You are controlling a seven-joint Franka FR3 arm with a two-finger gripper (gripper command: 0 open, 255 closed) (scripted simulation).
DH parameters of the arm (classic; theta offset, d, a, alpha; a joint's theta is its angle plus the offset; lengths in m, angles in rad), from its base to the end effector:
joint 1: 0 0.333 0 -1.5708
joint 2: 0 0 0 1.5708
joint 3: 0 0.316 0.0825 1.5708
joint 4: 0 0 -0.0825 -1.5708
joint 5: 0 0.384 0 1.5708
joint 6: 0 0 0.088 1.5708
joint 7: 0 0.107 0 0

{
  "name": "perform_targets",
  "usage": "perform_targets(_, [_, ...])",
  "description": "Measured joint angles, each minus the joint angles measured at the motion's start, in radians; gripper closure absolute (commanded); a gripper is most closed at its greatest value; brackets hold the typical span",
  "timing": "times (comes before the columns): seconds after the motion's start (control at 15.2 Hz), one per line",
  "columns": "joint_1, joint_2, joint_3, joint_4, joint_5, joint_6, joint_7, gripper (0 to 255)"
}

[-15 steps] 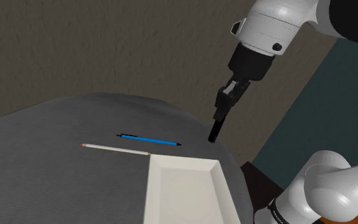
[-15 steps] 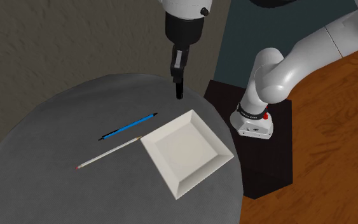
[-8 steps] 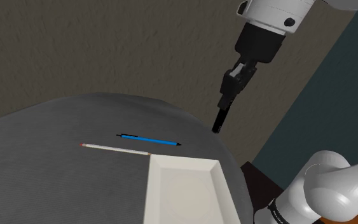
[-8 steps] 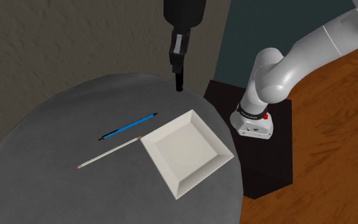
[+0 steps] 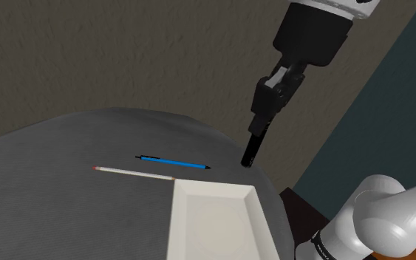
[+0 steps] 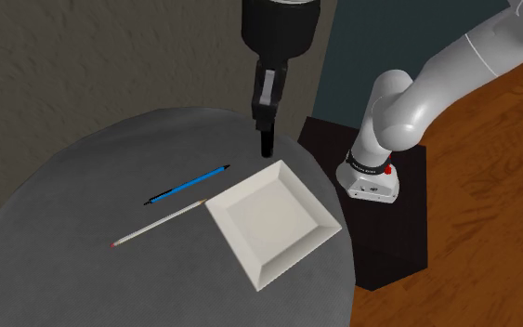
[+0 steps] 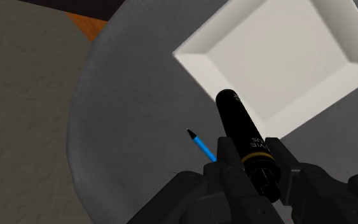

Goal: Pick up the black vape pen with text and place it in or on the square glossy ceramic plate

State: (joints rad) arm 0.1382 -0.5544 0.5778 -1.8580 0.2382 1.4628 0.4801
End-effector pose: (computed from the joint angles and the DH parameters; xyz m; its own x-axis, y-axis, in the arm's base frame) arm 0.2271 0.3387 0.6856 0.9733 0.2097 0.0933 0.2091 -0.9778 0.0163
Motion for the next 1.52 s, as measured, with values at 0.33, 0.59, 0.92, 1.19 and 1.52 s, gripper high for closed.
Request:
perform_targets(0.33, [-0.011,0.084,0.139,0.136,0.0,-0.032,0.148,255])
perform_targets(0.59, [-0.009,0.085,0.158,0.105,0.006,0.003,0.162,255])
perform_targets(0.92, [0.003,0.056,0.158,0.017,0.023,0.066,0.154,255])
perform_targets(1.19, [0.015,0.031,0.158,-0.058,0.038,0.118,0.145,255])
perform_targets(1.52, [0.022,0.018,0.168,-0.13,0.049,0.179,0.141,255])
